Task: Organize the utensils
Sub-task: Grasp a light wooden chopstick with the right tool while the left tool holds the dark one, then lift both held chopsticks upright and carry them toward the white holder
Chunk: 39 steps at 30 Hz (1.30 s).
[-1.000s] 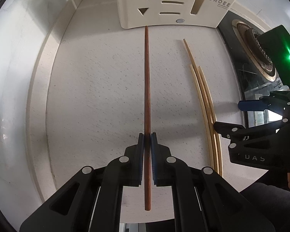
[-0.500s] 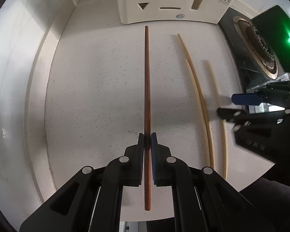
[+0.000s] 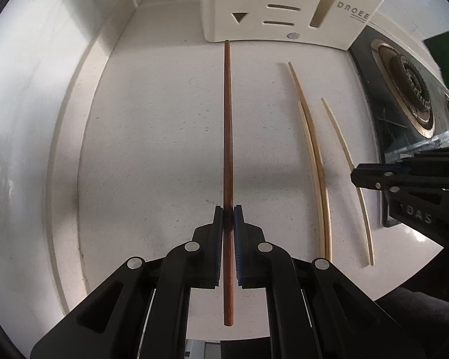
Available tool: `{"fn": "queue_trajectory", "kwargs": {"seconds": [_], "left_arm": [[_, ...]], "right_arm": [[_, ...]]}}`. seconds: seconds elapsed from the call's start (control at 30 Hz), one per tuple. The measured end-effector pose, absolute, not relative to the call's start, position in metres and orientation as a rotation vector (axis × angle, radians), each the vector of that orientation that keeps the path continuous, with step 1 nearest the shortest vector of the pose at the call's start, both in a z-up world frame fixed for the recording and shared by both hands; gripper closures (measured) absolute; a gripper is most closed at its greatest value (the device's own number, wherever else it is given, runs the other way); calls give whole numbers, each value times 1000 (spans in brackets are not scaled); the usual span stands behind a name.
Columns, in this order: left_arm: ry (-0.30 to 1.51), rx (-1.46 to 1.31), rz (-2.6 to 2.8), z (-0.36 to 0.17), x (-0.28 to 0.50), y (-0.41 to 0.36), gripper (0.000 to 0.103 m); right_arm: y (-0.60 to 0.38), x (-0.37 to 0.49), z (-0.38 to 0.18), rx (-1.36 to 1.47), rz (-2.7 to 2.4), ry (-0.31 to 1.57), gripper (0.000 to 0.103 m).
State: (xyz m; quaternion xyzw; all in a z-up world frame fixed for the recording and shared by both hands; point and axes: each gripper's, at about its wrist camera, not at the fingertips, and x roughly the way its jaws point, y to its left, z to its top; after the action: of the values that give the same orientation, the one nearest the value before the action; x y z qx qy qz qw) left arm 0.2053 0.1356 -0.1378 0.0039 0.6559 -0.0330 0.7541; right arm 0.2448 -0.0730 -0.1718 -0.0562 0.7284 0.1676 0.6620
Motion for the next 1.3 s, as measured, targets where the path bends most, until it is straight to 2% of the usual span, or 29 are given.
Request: {"fn": "queue_trajectory", "kwargs": {"seconds": [0.97,1.3], "left_arm": [[1322,-121,127,-90,177,124,97],[1203,-194,193,-54,174,119,97]], "right_arm": [[-101,231,-107,-226,612,1311,98],[-121,241,-81,-182,688,1137,98]]}}
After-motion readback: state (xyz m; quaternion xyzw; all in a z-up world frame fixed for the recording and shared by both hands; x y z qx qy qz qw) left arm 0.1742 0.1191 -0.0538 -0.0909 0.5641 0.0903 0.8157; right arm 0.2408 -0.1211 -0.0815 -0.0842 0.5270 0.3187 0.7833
